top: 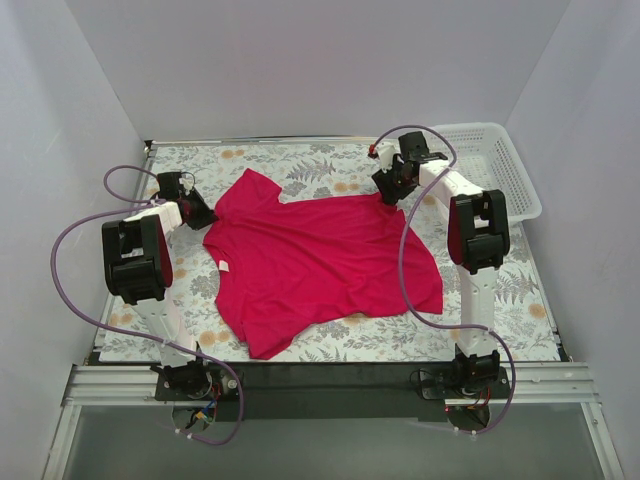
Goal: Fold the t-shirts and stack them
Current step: Flatten the tshirt out
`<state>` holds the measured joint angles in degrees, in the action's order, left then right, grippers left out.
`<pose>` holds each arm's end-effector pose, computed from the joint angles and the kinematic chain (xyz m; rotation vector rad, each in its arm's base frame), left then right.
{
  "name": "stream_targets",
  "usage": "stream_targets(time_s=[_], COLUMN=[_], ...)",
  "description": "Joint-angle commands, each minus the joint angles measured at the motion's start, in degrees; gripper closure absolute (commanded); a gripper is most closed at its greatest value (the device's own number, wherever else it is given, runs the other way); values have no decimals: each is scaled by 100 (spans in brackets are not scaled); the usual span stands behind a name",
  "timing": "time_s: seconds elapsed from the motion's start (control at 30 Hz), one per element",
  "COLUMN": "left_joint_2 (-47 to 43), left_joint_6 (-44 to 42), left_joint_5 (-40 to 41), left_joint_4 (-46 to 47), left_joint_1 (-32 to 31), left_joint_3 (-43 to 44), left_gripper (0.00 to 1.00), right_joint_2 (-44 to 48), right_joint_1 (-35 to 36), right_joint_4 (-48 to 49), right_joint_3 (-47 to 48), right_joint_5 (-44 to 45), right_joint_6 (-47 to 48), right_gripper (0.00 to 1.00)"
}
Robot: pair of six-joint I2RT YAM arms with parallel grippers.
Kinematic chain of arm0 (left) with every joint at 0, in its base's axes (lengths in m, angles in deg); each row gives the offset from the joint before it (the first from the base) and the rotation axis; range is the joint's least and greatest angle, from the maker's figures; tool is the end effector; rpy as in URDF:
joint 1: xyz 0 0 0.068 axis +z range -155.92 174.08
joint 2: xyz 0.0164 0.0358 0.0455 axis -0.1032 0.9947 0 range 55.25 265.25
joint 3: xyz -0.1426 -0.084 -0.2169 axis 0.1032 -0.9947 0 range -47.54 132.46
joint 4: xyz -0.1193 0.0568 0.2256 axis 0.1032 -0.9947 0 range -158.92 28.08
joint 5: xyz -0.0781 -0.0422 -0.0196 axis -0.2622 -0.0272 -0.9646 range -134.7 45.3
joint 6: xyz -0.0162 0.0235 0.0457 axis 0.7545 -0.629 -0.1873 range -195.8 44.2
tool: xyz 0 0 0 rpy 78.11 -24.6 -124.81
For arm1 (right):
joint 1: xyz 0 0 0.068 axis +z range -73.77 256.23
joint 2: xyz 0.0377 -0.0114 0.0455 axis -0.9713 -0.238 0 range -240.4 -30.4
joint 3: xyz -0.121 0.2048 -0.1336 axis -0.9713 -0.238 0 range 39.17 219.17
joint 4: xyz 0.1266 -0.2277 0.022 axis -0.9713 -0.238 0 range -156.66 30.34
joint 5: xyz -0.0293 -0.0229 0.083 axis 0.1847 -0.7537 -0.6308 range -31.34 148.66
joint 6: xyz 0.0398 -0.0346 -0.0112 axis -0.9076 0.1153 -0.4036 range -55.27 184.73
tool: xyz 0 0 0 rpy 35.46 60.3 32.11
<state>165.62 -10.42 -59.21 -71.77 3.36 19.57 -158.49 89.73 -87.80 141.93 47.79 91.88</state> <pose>0.3929 0.0552 0.1502 -1.4901 2.1355 -0.7002 0.4797 0.1221 0.1832 -0.9360 2.3023 0.1372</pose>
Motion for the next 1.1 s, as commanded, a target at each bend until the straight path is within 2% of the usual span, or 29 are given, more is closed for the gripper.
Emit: stream_targets(time_s=[0.0,0.1,0.2,0.23,0.3,0.33,0.57,1.07], left_joint_2=[-411,-402,-393,-402,-402,-393,-428,-420], left_joint_6=[-79,-87,-79,-79,-87,-87,-114,-122], left_joint_5=[-79,-88,-97,-97,-88,-70,-53,-26], left_joint_4=[79,88,97,88,88,97,88,88], left_joint_1=[21,21,21,21,21,21,21,21], left_joint_3=[-14,-23,-23,-23,-23,-23,-23,-23], left_gripper=[98,98,98,98,99,98,98,98], right_joint_2=[-146,-181,-163,-146,-49,-6,732,1085], right_joint_1=[-23,-23,-31,-31,-58,-66,-93,-93], right_joint_4=[-183,-192,-200,-192,-174,-174,142,204], right_joint_3=[218,227,270,288,350,437,456,95], right_joint_5=[-178,-169,-170,-178,-143,-30,393,156], right_joint_6=[-26,-26,-9,9,35,35,114,650], right_gripper=[52,55,64,75,86,98,99,99])
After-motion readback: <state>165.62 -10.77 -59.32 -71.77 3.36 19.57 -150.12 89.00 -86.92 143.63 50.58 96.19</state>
